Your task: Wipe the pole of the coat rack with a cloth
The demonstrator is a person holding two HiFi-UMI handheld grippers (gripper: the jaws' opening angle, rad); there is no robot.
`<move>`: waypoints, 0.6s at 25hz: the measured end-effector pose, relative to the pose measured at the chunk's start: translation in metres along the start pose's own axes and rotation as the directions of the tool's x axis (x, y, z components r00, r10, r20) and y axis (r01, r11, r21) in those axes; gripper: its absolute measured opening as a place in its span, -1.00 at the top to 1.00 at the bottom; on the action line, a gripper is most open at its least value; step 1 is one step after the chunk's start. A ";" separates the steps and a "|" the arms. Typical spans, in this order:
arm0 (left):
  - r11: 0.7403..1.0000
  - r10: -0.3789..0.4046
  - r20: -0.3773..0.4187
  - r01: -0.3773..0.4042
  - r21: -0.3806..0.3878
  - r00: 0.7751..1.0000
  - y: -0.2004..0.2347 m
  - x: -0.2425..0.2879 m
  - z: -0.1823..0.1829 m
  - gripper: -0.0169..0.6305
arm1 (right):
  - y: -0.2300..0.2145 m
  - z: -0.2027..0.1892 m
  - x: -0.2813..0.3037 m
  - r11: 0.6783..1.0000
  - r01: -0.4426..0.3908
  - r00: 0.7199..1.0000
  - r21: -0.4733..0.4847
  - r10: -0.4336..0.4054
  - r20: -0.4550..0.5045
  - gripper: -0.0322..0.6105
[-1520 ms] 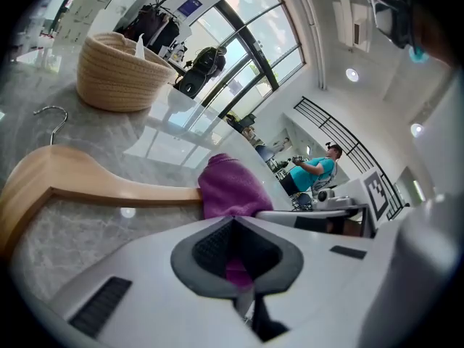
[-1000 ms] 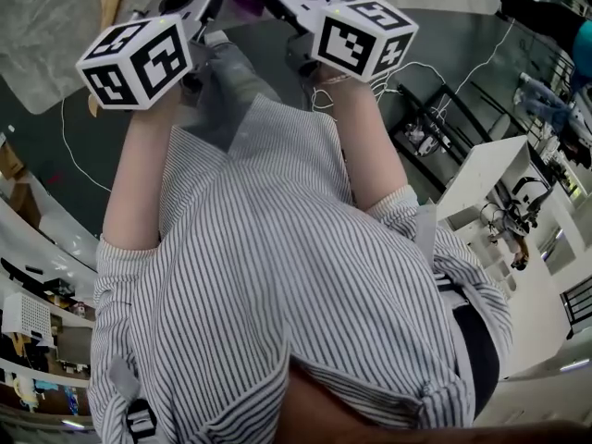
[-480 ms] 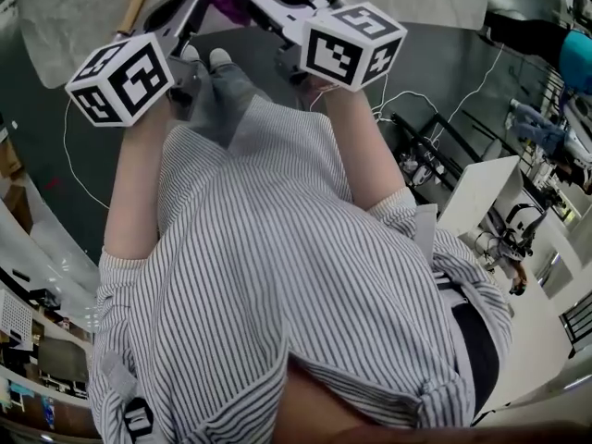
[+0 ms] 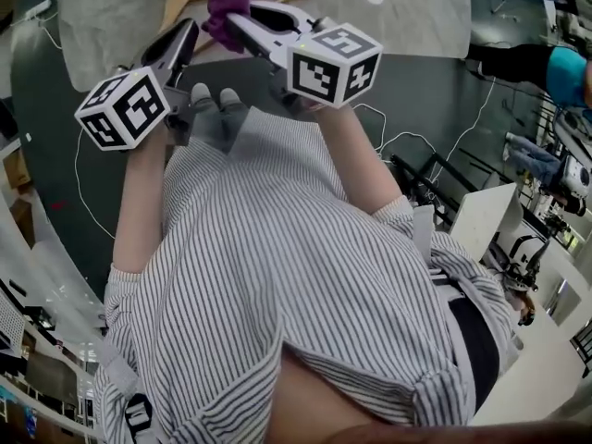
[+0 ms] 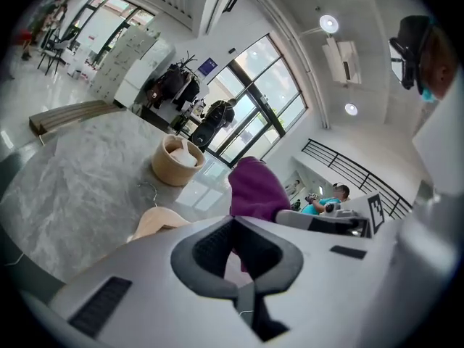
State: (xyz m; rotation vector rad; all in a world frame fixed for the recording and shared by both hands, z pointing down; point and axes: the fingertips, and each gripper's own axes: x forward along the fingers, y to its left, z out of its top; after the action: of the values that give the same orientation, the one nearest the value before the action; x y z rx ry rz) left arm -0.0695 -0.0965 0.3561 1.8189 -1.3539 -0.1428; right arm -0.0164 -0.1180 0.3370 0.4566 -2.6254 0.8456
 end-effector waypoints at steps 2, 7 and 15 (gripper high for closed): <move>1.000 0.005 0.010 -0.005 0.017 1.000 -0.001 -0.008 0.006 0.91 | 0.009 0.003 0.001 1.000 -0.007 1.000 -0.015 0.007 0.003 0.68; 0.998 0.008 0.031 -0.010 0.056 0.999 -0.006 -0.021 0.017 0.91 | 0.027 0.011 0.000 0.998 -0.014 1.000 -0.057 0.015 0.017 0.68; 0.982 0.003 0.031 -0.009 0.188 1.000 -0.017 -0.037 0.024 0.91 | 0.033 0.021 -0.008 0.997 -0.001 0.997 -0.077 0.007 0.077 0.68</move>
State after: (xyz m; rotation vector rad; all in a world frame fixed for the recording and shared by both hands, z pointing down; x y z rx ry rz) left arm -0.0848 -0.0775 0.3154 1.9760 -1.4348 -0.0397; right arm -0.0271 -0.1035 0.3013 0.4731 -2.7193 0.7390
